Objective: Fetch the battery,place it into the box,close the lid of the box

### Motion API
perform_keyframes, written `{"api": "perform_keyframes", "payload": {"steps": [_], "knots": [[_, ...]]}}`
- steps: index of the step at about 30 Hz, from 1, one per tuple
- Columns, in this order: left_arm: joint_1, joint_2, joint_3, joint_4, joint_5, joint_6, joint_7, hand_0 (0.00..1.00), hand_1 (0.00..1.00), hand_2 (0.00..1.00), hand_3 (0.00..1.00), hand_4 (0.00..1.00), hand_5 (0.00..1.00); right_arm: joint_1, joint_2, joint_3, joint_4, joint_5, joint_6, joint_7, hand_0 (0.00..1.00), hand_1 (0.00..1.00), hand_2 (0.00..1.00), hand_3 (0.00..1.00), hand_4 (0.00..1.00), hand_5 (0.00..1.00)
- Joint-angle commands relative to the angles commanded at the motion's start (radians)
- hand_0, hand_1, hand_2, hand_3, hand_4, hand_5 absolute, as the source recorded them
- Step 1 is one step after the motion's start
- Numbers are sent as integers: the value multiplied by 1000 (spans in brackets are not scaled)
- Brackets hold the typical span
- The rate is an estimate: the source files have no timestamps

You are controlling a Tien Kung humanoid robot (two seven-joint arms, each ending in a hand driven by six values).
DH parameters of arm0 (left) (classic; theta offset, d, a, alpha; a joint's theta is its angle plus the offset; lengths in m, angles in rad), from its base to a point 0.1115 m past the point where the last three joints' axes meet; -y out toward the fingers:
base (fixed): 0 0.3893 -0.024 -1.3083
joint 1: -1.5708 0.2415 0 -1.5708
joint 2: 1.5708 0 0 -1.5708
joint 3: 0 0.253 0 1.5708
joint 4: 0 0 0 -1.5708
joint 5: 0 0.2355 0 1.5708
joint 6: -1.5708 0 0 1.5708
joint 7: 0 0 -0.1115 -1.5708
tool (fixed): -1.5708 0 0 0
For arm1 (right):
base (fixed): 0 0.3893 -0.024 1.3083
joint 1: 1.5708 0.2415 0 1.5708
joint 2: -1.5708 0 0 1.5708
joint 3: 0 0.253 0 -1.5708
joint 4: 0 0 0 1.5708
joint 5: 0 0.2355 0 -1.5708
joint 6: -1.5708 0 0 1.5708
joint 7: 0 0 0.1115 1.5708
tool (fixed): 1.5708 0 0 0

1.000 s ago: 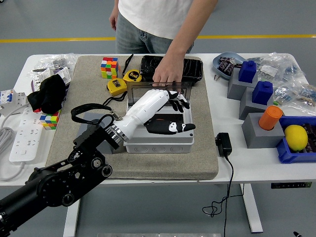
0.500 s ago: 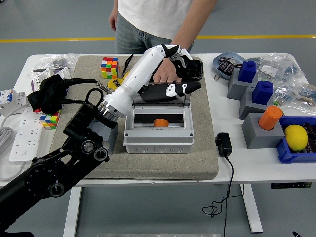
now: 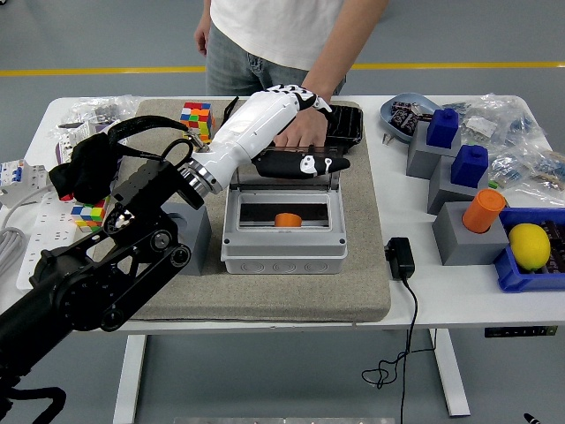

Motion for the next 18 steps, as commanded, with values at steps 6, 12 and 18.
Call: {"api": "perform_keyframes", "payload": {"steps": [6,12,18], "knots": [[-1,-1,3,7,107,-36,58,998,998,998,998,998,998,2,0,-3,0,4,0,1,991,971,907,860,998,998],[-5,-1,4,43,137,-48,63,998,998,998,993,998,998,3,1,-5,0,7,-1,1,990,971,906,859,998,998],[-12,-3,10,104,168,-54,63,998,998,998,960,998,998,5,1,4,0,-2,-3,-1,987,970,906,859,998,998]]}}
